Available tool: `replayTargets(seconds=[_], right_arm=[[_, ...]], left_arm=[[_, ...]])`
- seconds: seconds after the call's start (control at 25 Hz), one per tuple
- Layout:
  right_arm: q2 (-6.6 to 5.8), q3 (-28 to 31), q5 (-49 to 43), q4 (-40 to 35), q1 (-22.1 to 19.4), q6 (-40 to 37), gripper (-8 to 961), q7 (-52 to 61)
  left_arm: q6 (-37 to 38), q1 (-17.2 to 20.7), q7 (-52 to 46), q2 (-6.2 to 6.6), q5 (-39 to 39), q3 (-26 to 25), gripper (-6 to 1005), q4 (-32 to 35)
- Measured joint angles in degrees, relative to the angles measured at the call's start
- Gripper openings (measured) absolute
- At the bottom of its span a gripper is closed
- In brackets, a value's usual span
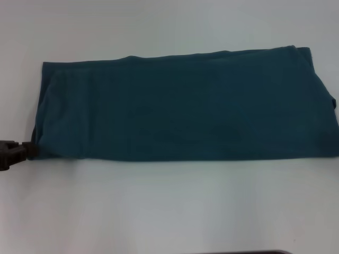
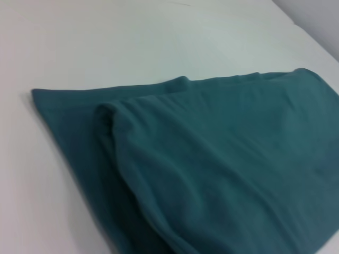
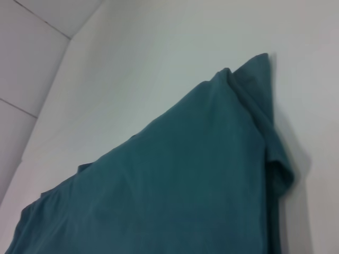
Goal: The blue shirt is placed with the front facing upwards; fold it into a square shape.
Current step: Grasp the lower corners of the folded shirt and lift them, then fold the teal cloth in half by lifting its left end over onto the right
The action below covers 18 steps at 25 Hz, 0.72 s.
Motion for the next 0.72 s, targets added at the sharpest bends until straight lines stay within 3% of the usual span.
replayTargets(seconds=[0.04, 0.28, 0.56, 0.72], right_arm=[[-0.12, 0.0, 0.0, 0.0, 0.1, 0.3, 56, 0.2], [-0.64, 0.0, 2.8, 1.5, 0.1, 2.3, 263, 1.0], [-0.85, 0.0, 8.1, 4.5, 0.0, 4.7, 425, 2.0], [-0.88, 0.0, 10.8, 5.1, 0.8, 5.2, 517, 1.2]], left_arm=[[0.4, 0.0, -0.1, 0.06, 0.0, 0.0, 155, -0.1], [1.9, -0.5, -0.9, 0.76, 0.1, -2.0, 169, -0.8], [2.5, -2.7, -1.2, 1.35, -0.4, -9.6, 217, -0.5], [1.9, -4.9, -1.2, 0.71, -0.5, -14.3, 260, -0.2]])
